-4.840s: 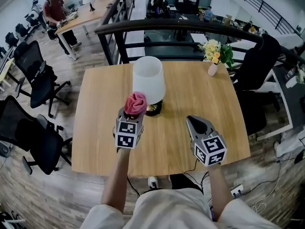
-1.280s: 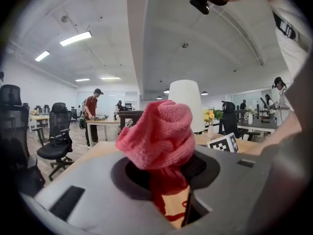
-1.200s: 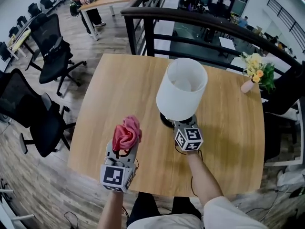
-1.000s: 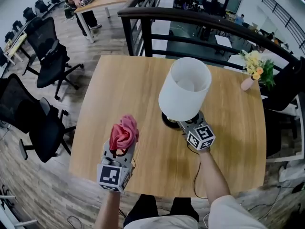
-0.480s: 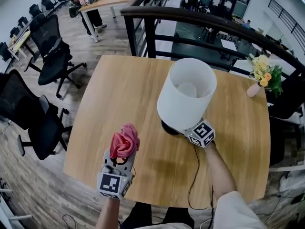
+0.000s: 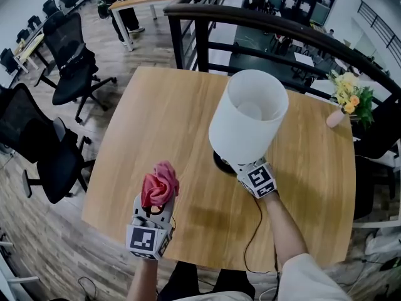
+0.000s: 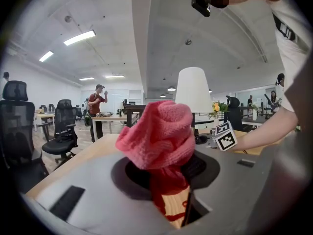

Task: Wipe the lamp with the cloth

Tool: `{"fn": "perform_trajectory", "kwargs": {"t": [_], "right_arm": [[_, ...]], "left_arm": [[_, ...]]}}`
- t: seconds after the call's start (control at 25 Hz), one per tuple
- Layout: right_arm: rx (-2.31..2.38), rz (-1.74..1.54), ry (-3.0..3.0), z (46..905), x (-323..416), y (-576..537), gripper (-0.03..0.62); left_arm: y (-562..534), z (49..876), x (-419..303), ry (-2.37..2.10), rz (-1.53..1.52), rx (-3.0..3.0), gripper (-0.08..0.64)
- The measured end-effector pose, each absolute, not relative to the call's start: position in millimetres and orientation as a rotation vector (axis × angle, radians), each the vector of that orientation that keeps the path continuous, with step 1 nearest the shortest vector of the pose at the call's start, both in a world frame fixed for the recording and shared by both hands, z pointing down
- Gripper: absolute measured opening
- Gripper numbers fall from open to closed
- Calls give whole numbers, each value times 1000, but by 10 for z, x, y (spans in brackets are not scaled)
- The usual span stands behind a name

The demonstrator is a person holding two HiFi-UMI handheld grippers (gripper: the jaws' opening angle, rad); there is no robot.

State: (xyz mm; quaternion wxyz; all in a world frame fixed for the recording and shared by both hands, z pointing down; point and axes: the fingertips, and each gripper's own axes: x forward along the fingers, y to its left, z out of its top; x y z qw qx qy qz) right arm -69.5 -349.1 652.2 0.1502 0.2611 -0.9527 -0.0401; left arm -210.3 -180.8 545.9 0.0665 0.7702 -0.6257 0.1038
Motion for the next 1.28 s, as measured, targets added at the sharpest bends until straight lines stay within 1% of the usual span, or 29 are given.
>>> {"fn": "perform_trajectory", "kwargs": {"t": [0.36,0.72,1.0,1.28], "right_arm": [[1078,1,-2590,6566,-619,-3531,212],[1513,215,-2365,6519,-623,-3505,204],[1719,312,-2212,6529,-864,-3303,206],[1858,411,-2112,6489,-1158,-3028,210]], "left_arm": [[-1773,5351,-2286,-1870,290,2351,178],[-1775,5315,-2624,-1823,305,2398,178],[-1789,5297,-2896,-1799,306,2431,178],[-1785,5126,-2956,-1801,290,2457,178]]}}
